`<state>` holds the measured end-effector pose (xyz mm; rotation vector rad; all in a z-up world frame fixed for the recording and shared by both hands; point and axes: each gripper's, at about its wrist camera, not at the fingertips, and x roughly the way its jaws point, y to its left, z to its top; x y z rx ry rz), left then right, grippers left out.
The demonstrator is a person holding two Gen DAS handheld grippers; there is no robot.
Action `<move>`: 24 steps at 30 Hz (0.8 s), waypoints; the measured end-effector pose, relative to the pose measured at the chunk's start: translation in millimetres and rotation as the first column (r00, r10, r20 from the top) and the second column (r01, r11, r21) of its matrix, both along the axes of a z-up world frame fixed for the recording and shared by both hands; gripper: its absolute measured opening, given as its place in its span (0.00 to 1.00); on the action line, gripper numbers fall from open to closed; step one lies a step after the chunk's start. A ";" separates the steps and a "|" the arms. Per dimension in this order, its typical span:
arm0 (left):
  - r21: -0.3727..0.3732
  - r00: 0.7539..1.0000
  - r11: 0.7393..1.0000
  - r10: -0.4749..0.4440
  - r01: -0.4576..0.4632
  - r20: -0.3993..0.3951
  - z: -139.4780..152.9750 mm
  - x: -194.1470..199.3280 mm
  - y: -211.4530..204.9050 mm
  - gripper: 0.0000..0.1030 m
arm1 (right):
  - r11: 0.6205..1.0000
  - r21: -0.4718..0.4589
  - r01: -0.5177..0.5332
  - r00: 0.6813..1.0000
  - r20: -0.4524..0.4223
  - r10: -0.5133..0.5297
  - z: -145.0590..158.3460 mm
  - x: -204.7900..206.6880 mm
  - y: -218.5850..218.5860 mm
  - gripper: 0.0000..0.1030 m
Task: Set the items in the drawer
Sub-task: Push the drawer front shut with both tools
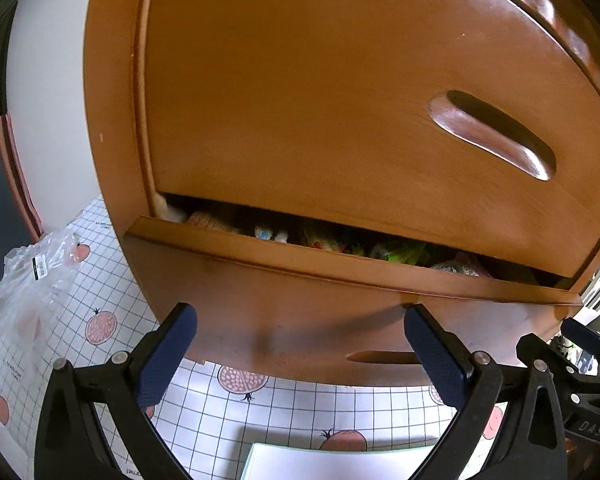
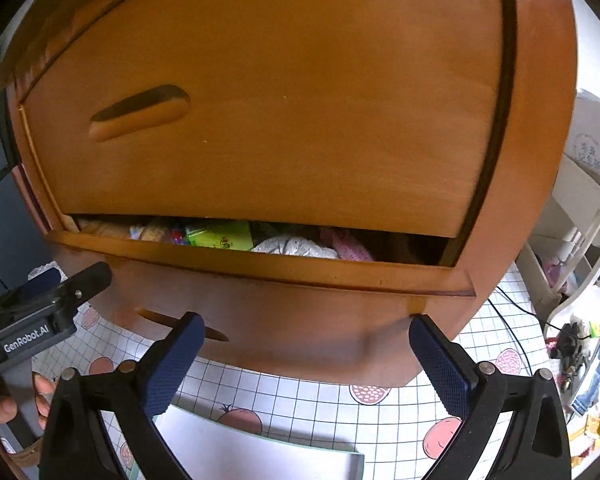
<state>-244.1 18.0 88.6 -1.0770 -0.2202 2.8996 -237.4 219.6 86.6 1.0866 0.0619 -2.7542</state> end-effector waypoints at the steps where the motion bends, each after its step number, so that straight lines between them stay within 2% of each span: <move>1: -0.002 1.000 1.000 0.000 0.000 -0.001 0.0 -0.3 0.3 1.00 | 1.000 -0.004 0.001 1.000 0.001 -0.001 0.1 -1.1 -0.4 1.00; 15: 0.014 1.000 1.000 0.005 -0.005 0.020 -5.3 3.1 7.7 1.00 | 1.000 -0.009 0.008 1.000 0.011 -0.008 -5.3 -2.2 -2.0 1.00; 23: 0.001 1.000 1.000 -0.007 0.007 0.031 -2.5 26.0 18.1 1.00 | 0.999 -0.019 0.028 0.999 0.029 -0.027 -9.5 10.7 0.4 1.00; 24: -0.002 0.999 1.000 -0.008 0.008 0.032 -2.1 29.5 19.2 1.00 | 0.999 -0.021 0.027 0.999 0.031 -0.026 -8.8 -1.8 -1.6 1.00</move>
